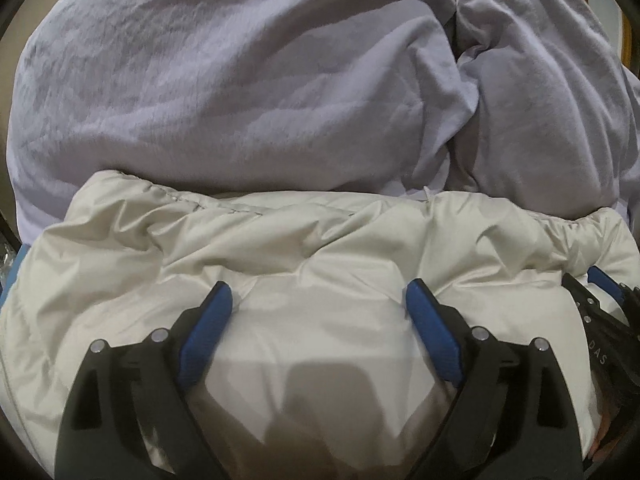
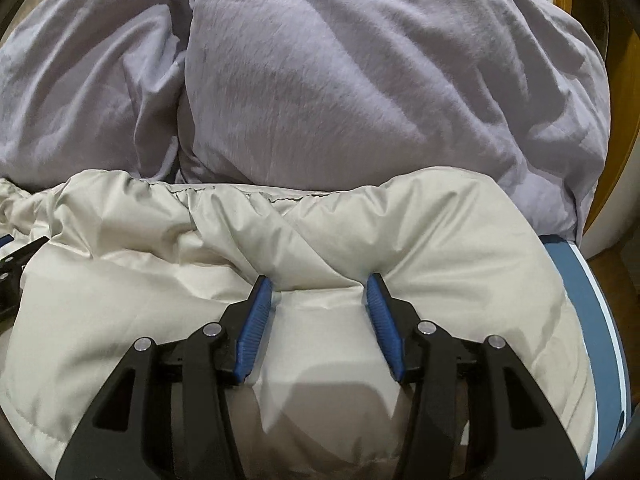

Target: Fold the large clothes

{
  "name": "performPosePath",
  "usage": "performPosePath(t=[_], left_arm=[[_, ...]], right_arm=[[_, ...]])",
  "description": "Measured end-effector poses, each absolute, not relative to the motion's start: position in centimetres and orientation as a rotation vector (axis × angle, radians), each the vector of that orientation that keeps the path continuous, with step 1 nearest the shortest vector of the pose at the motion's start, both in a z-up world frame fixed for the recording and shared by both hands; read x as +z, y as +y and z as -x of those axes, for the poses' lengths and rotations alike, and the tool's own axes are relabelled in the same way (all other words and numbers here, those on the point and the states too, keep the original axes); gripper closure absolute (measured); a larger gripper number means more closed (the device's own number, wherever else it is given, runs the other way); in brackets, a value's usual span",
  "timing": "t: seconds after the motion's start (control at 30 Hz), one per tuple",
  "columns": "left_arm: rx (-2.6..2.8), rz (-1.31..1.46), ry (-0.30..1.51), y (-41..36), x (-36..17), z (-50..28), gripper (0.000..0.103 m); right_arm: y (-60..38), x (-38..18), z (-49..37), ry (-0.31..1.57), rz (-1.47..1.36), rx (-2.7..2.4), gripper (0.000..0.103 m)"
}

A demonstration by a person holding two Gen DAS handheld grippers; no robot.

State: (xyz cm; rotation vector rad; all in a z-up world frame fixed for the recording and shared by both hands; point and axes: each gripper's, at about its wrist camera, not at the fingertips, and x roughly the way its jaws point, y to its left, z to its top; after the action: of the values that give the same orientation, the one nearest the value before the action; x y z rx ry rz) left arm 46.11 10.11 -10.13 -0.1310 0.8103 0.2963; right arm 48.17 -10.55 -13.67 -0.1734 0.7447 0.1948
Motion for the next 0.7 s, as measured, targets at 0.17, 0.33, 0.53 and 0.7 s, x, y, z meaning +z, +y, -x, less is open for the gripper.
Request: performPosePath(t=[0.17,0.33,0.53,0.7], left_arm=[[0.305,0.133,0.803,9.5,-11.3,-46.7,0.014],[0.299,0.152,0.81,9.4,-12.5,-47.2,0.013],[0.299,0.154,0.81,9.9,-12.6,-47.5,0.013],[0.298,0.156,0.819,10.8,-12.7,-47.1,0.013]], right_arm=[[-10.2,-14.7,-48.6,0.738,0.171,0.191,0.05],[-10.5,-15.2,-48.2,0.746,0.169,0.192,0.05],[-9.9,-15.3,-48.7,0.752,0.172,0.191,0.05],[-9.9,-15.1,-49.4,0.769,0.17,0.192,0.049]])
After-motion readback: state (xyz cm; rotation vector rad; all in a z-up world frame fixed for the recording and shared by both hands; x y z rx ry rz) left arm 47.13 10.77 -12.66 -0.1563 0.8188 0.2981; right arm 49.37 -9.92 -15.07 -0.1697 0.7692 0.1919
